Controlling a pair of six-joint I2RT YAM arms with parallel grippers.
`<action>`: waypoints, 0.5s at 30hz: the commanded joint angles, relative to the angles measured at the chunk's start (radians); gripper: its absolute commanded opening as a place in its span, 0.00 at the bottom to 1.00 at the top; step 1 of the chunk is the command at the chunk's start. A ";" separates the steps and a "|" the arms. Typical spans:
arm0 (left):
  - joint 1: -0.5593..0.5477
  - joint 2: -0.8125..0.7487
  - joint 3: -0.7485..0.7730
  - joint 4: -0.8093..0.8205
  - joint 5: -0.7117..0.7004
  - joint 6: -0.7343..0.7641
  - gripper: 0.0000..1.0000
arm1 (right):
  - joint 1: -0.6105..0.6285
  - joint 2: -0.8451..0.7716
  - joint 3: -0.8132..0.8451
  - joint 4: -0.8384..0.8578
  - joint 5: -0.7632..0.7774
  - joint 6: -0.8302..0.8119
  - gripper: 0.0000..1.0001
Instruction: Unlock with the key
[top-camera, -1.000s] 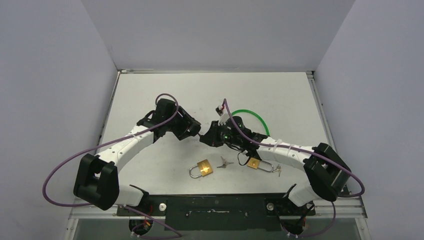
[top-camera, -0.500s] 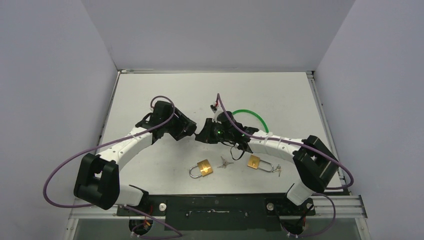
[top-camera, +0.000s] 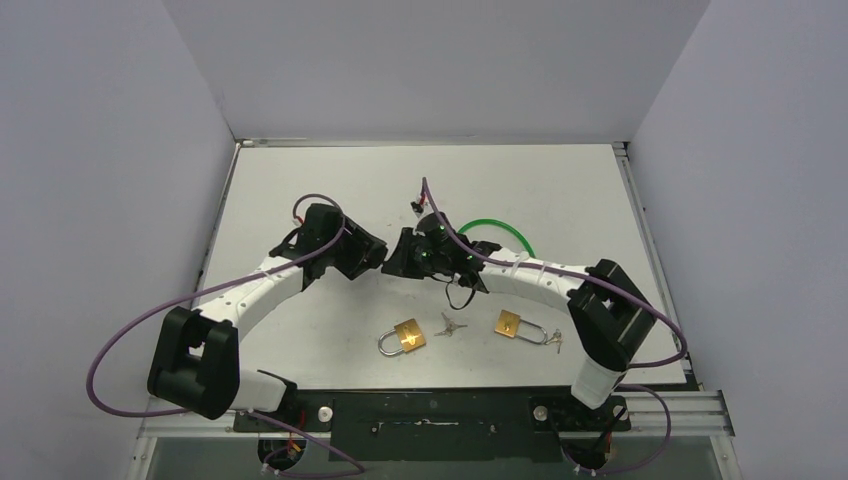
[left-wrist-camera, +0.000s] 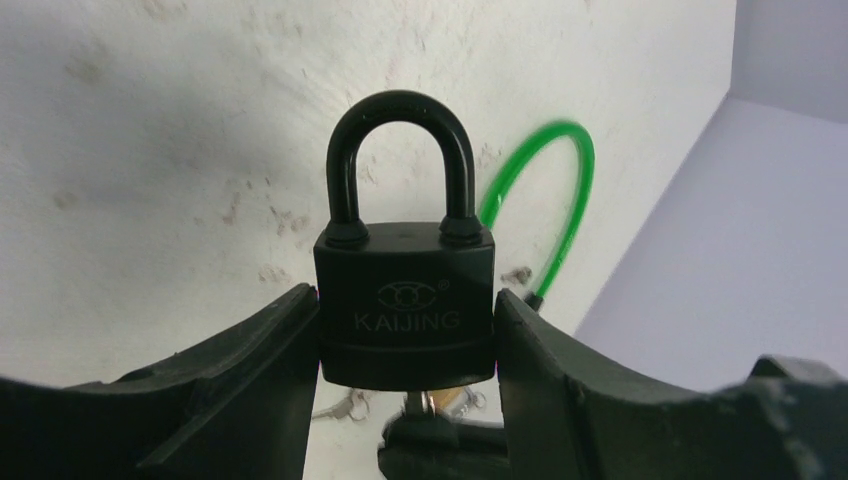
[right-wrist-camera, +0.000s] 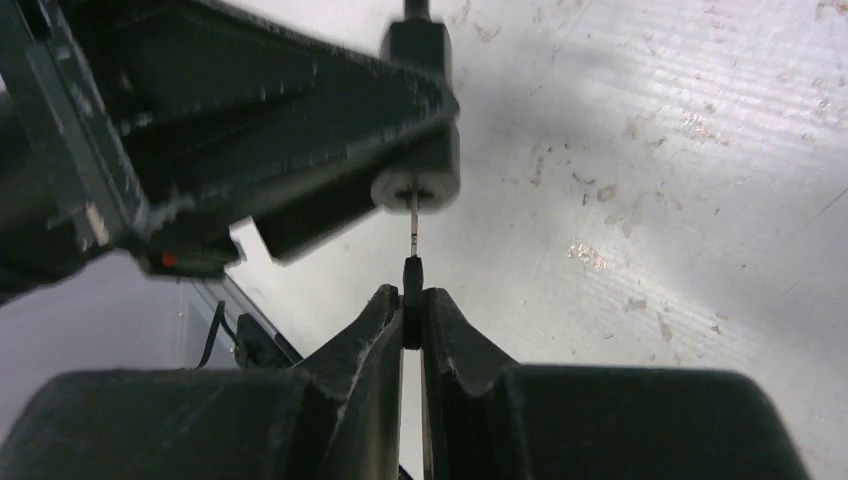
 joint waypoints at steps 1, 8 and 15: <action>-0.034 -0.079 -0.008 0.124 0.210 -0.094 0.00 | -0.005 0.045 0.053 0.103 0.155 -0.028 0.00; -0.036 -0.091 -0.042 0.171 0.257 -0.145 0.00 | -0.002 0.098 0.124 0.075 0.168 -0.028 0.00; -0.034 -0.110 -0.072 0.275 0.267 -0.134 0.00 | -0.034 0.067 0.079 0.151 0.071 0.057 0.00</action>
